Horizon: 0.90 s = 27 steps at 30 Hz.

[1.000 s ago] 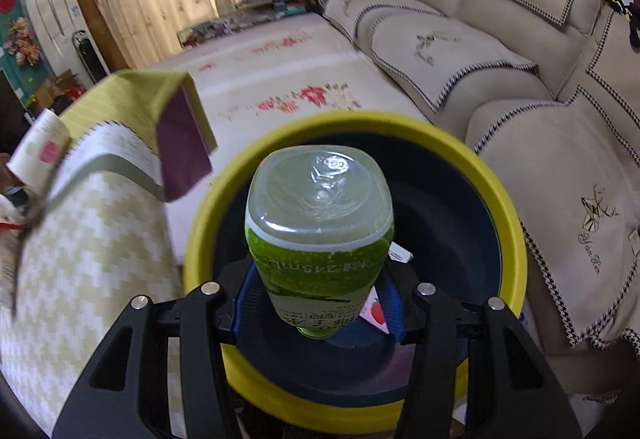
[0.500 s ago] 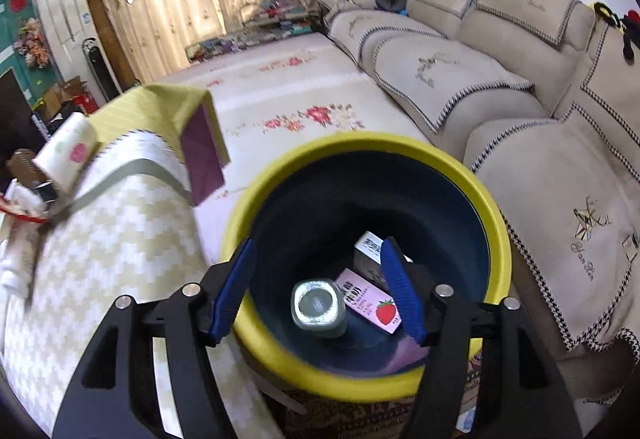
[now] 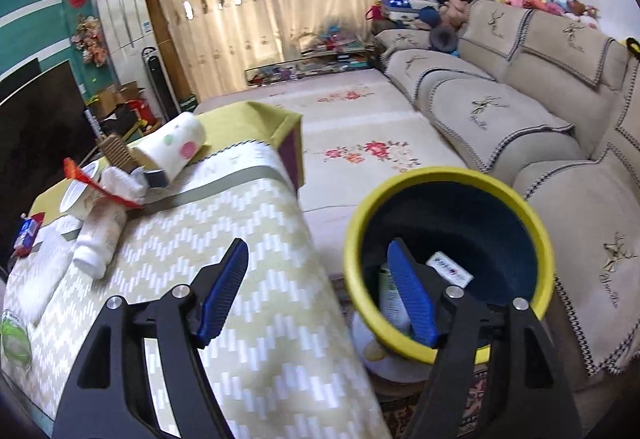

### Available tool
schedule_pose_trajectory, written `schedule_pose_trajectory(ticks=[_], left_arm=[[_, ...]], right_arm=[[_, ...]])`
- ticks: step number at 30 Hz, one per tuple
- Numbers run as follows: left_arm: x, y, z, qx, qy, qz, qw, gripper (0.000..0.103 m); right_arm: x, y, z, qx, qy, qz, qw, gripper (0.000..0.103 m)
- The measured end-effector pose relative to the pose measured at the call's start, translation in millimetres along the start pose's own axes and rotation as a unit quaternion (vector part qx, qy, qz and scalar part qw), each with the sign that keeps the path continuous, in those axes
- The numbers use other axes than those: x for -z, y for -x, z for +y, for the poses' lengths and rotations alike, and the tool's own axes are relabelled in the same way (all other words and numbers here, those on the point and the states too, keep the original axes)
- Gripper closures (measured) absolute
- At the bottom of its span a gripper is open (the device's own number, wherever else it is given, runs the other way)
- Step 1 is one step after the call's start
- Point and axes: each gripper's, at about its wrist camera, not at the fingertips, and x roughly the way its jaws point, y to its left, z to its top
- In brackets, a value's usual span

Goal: Collect trash
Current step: 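Reach the left gripper to the clear green-lidded jar and grasp it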

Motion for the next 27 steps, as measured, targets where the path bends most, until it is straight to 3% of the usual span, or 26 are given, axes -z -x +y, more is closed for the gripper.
schedule_pose_trajectory(ticks=[5,13,20,27], left_arm=[[21,13,11,0.003,-0.034,0.048,0.9983,0.005],[52,3,-7,0.068,-0.129,0.114,0.9828,0.005],[65,-15,4,0.056,-0.131,0.157,0.9772,0.005],[71,-23,-1,0.061,-0.144,0.167,0.9734,0.008]], right_arm=[[7,-11,5,-0.015,-0.002,0.012,1.0,0.034],[7,-12,7,-0.019,-0.005,0.012,1.0,0.034],[7,-15,6,-0.017,-0.006,0.018,1.0,0.034],[7,-18,8,-0.02,-0.004,0.024,1.0,0.034]])
